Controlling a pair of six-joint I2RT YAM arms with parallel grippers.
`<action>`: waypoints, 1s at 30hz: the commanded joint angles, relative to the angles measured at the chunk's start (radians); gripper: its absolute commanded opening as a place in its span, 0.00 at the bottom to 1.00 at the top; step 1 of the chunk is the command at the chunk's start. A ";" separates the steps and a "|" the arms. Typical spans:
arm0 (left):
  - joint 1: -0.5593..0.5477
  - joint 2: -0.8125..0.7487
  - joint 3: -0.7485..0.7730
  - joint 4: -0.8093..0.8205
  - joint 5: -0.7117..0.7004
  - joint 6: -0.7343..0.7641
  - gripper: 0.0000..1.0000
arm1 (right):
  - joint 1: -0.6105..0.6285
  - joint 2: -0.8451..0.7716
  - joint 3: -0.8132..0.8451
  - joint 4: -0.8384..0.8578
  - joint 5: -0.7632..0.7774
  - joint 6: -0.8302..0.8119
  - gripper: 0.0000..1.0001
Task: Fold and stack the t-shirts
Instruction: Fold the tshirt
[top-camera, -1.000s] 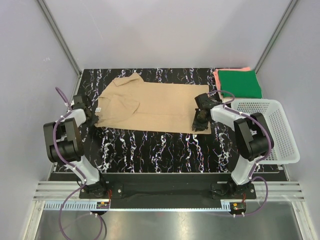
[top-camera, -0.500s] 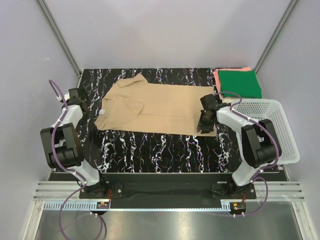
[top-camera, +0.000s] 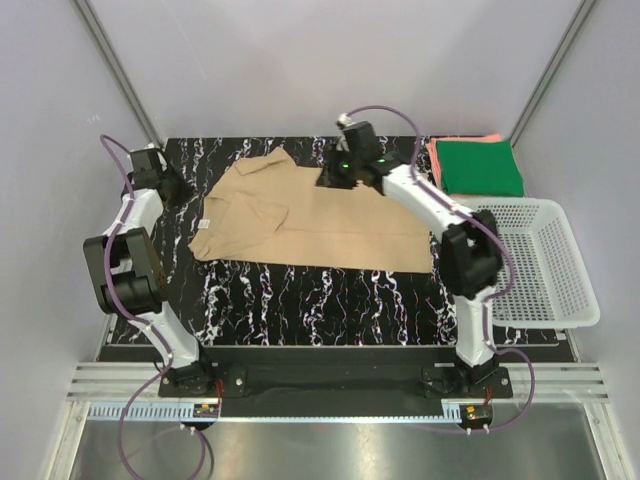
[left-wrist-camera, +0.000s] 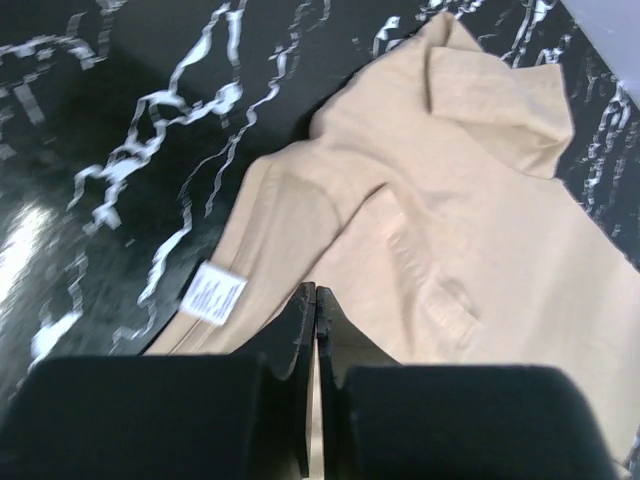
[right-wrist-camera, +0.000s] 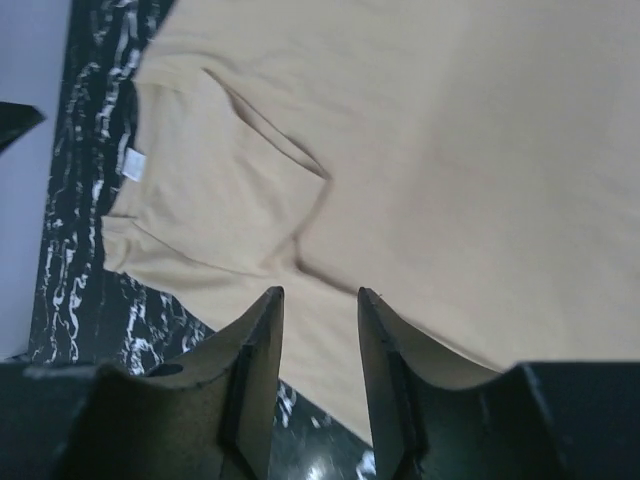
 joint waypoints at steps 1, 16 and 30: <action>0.005 0.100 0.077 0.043 0.119 -0.018 0.00 | 0.059 0.173 0.216 0.045 -0.052 -0.033 0.44; -0.072 0.305 0.181 -0.008 0.137 0.145 0.30 | 0.117 0.592 0.646 -0.058 -0.015 0.040 0.40; -0.083 0.394 0.275 -0.037 0.191 0.241 0.31 | 0.134 0.566 0.551 -0.058 0.039 0.098 0.37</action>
